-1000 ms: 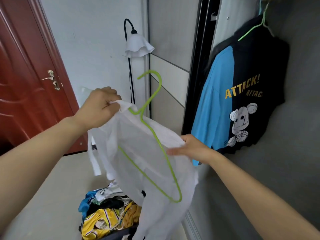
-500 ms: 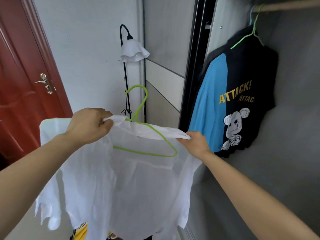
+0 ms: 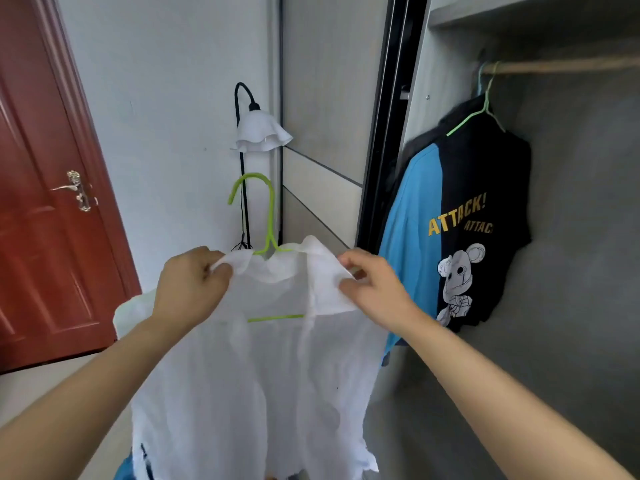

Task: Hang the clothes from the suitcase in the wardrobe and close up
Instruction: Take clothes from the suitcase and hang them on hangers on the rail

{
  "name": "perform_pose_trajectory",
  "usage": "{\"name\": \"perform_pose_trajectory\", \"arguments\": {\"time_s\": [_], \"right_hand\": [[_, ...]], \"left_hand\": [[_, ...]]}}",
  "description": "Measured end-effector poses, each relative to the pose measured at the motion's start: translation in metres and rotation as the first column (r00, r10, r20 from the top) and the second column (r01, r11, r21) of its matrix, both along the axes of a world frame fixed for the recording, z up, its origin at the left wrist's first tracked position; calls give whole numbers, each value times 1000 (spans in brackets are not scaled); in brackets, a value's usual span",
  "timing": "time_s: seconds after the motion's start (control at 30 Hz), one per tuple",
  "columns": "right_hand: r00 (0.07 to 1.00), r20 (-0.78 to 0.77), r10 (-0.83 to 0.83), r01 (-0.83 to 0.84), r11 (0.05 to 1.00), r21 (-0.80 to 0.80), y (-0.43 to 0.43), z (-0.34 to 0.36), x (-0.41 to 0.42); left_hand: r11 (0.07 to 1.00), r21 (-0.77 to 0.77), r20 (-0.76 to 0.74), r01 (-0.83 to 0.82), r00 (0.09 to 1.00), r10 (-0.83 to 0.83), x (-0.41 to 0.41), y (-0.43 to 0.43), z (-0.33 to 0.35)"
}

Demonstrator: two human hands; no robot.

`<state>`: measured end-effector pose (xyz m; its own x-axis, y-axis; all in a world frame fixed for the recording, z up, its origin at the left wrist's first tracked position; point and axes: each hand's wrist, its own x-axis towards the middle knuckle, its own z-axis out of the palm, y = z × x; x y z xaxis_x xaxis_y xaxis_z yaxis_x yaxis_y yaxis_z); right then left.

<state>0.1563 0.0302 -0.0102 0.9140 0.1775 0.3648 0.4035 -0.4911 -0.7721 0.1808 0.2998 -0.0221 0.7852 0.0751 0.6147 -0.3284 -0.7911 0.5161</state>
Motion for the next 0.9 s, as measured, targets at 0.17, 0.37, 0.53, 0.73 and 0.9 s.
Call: {"name": "perform_pose_trajectory", "arguments": {"time_s": [0.17, 0.37, 0.53, 0.73, 0.9], "right_hand": [[871, 478, -115, 336, 849, -407, -8, 12, 22], [894, 393, -214, 419, 711, -565, -3, 49, 27], [899, 262, -352, 432, 809, -397, 4, 53, 35], [796, 153, -586, 598, 720, -352, -18, 53, 30], [775, 106, -623, 627, 738, -250, -36, 45, 21]], "left_hand": [[972, -199, 15, 124, 992, -124, 0, -5, 14], [955, -247, 44, 164, 986, -158, 10, -3, 21], [946, -163, 87, 279, 959, -268, 10, -14, 22], [882, -346, 161, 321, 946, -282, 6, -15, 32], [606, -559, -49, 566, 707, -706, -2, -20, 37]]}}
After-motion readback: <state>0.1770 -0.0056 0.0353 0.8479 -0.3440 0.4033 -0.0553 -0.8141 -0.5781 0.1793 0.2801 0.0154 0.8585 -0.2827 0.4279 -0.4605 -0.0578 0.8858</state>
